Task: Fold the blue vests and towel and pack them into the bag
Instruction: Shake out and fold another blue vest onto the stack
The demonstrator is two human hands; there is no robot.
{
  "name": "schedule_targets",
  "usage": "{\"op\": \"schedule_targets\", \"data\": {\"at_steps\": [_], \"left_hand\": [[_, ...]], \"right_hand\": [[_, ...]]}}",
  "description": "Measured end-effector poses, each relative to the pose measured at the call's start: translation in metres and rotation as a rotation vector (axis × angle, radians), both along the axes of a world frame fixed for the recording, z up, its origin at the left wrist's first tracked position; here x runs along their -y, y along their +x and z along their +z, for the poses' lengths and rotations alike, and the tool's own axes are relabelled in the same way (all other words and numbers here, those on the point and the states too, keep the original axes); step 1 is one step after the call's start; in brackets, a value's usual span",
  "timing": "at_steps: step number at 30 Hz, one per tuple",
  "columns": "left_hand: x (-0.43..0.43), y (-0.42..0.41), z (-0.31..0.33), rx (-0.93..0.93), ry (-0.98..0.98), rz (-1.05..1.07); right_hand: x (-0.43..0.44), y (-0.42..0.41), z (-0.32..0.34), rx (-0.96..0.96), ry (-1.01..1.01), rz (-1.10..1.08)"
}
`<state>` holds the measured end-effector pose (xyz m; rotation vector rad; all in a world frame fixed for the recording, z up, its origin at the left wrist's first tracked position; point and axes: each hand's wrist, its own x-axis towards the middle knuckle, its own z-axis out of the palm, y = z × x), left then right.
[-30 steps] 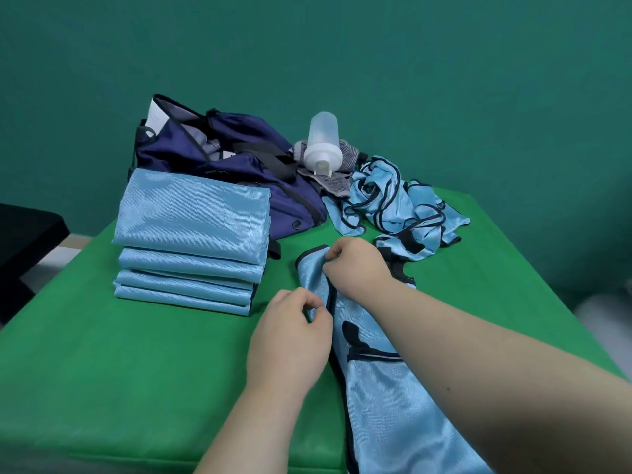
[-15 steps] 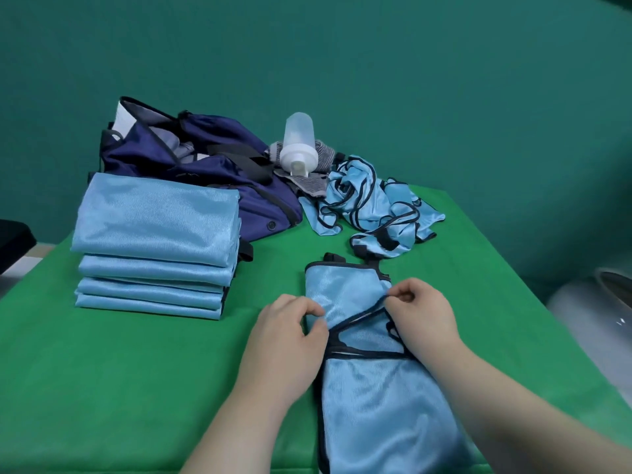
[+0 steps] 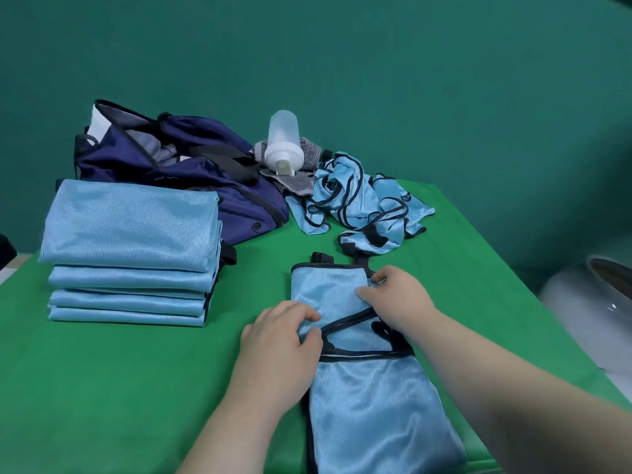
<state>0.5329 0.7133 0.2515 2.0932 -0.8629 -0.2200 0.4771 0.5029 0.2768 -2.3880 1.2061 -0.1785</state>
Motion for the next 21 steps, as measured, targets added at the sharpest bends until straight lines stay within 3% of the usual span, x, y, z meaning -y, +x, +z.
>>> {"op": "schedule_targets", "data": {"at_steps": [11, 21], "left_hand": [[0.008, -0.003, -0.004, 0.075, 0.028, -0.092], [0.01, -0.006, -0.005, 0.124, 0.067, -0.111]], "right_hand": [[0.013, -0.01, -0.001, 0.218, 0.104, -0.078], [0.026, -0.022, -0.008, 0.129, 0.052, -0.07]]}}
